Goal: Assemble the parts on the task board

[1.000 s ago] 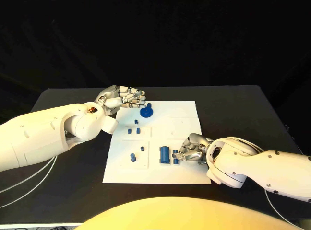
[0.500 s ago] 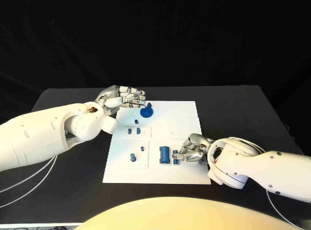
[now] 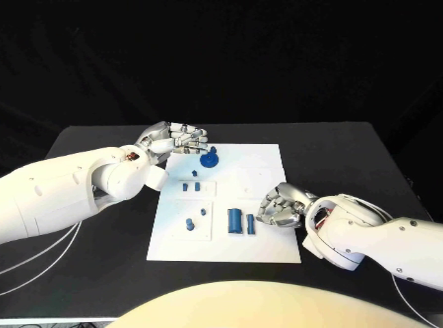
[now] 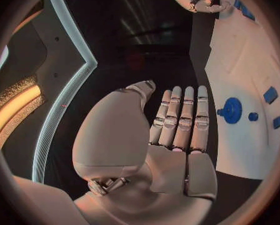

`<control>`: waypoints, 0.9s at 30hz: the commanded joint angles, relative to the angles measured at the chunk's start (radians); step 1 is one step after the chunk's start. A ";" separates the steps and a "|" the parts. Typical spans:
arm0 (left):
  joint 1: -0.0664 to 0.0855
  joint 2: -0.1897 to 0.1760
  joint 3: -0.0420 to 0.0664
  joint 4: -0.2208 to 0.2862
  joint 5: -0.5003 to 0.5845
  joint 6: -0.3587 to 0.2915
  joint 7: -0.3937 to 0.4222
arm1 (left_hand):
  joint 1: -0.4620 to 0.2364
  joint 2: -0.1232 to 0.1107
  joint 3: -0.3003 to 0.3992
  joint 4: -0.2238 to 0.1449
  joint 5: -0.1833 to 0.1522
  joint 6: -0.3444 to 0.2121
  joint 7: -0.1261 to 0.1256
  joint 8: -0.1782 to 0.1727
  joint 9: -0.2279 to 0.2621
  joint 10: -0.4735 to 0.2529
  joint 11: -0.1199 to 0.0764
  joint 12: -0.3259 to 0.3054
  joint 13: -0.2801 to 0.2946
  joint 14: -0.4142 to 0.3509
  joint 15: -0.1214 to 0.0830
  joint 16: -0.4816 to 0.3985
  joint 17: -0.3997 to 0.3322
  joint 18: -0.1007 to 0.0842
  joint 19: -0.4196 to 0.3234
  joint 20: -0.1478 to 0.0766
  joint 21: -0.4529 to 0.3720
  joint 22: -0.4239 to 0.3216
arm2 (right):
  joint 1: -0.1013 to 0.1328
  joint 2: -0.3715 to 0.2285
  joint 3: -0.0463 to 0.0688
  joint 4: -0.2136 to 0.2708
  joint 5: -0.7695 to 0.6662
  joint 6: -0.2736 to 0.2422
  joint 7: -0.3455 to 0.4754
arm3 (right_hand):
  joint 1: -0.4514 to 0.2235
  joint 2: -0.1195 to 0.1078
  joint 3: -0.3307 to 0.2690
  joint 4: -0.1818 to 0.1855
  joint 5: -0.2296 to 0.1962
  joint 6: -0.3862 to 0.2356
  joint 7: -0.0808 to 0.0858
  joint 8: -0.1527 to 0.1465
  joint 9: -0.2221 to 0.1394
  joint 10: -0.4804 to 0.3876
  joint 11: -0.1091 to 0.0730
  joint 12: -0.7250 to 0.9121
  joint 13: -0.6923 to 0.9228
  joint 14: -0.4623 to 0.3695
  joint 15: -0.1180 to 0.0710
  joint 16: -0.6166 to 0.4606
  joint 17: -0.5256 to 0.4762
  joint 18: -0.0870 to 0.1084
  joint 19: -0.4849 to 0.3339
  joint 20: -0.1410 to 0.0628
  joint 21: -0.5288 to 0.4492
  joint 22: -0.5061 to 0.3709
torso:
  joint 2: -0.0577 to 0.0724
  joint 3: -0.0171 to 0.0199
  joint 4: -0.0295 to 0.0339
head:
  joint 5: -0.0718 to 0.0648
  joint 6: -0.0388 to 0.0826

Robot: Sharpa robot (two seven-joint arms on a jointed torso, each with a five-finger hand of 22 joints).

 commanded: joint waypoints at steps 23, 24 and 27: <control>0.000 0.002 0.000 0.002 0.002 0.016 0.005 | -0.010 0.002 -0.006 0.002 0.004 0.003 0.002 -0.004 -0.001 -0.007 0.002 0.000 0.002 0.006 0.003 -0.006 0.001 0.014 0.005 -0.002 -0.006 -0.001 | -0.026 0.029 -0.001 -0.040 -0.084 -0.005 0.176 | 0.101 0.057 0.184 -0.161 0.004 0.009 0.040 -0.106 -0.063 0.054 0.036 0.005 0.199 0.089 0.030 0.001 0.199 -0.008 0.001 0.025 0.025 0.060 | 0.000 -0.0008 0.0011 | -0.002 0.000; 0.000 0.002 0.000 0.002 0.002 0.016 0.005 | -0.010 0.002 -0.006 0.002 0.004 0.003 0.002 -0.004 -0.001 -0.007 0.002 0.000 0.002 0.006 0.003 -0.006 0.001 0.014 0.005 -0.002 -0.006 -0.001 | -0.026 0.030 -0.001 -0.040 -0.084 -0.002 0.176 | 0.101 0.057 0.184 -0.161 0.004 0.009 0.040 -0.106 -0.063 0.054 0.036 0.005 0.199 0.089 0.030 0.001 0.199 -0.008 0.001 0.025 0.025 0.060 | 0.000 -0.0008 0.0011 | -0.002 0.000; 0.000 0.002 0.000 0.001 0.002 0.016 0.005 | -0.010 0.002 -0.006 0.002 0.004 0.003 0.002 -0.004 -0.001 -0.007 0.002 0.000 0.002 0.006 0.003 -0.006 0.001 0.014 0.005 -0.002 -0.006 -0.001 | -0.027 0.032 -0.002 -0.038 -0.083 0.009 0.174 | 0.097 0.058 0.188 -0.165 0.004 0.015 0.040 -0.106 -0.063 0.054 0.035 0.005 0.199 0.089 0.030 0.001 0.199 -0.008 0.001 0.025 0.027 0.063 | 0.000 -0.0009 0.0006 | -0.001 0.000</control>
